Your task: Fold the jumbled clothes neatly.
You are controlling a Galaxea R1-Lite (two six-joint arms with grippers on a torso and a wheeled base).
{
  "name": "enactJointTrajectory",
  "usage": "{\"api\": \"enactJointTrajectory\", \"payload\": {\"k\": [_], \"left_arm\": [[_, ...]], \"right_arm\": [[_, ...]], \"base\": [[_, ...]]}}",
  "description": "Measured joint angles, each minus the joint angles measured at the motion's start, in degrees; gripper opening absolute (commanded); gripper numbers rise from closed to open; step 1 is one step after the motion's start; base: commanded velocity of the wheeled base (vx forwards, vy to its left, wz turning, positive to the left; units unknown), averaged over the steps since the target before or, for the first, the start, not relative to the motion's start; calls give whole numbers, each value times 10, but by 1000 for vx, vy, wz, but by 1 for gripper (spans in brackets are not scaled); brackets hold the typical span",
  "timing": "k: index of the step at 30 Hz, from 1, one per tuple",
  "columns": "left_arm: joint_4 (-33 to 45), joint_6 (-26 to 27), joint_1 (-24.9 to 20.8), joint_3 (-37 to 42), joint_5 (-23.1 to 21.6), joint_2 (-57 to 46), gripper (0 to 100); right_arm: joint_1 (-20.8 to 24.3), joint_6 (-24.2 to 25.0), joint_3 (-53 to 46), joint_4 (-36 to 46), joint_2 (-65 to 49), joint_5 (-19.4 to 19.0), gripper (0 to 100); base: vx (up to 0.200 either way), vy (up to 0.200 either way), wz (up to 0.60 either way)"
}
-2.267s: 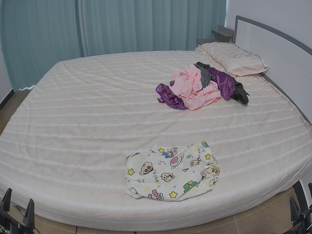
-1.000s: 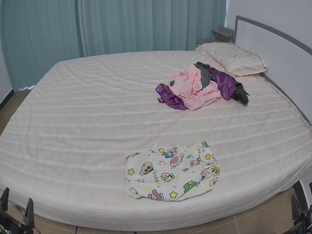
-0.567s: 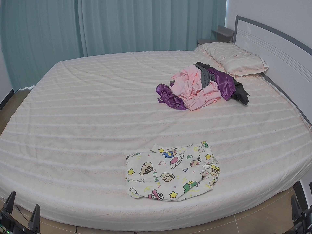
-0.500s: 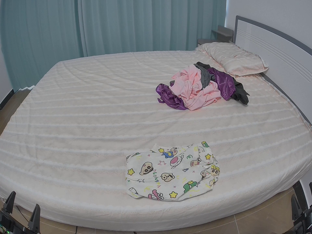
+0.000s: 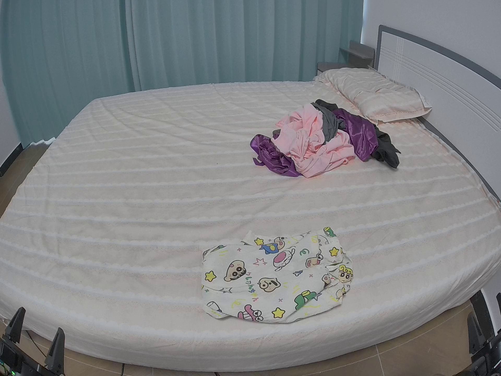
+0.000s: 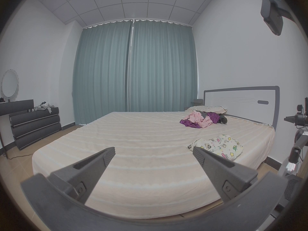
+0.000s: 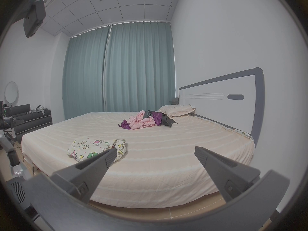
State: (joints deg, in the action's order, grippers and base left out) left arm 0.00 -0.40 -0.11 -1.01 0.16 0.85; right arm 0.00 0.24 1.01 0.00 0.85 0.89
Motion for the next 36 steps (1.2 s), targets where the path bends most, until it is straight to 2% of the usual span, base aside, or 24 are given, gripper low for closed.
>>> {"api": "enactJointTrajectory", "payload": {"k": [36], "left_arm": [[0, 1, 0, 0, 0, 1, 100]], "right_arm": [[0, 0, 0, 0, 0, 0, 100]], "base": [[0, 0, 0]]}}
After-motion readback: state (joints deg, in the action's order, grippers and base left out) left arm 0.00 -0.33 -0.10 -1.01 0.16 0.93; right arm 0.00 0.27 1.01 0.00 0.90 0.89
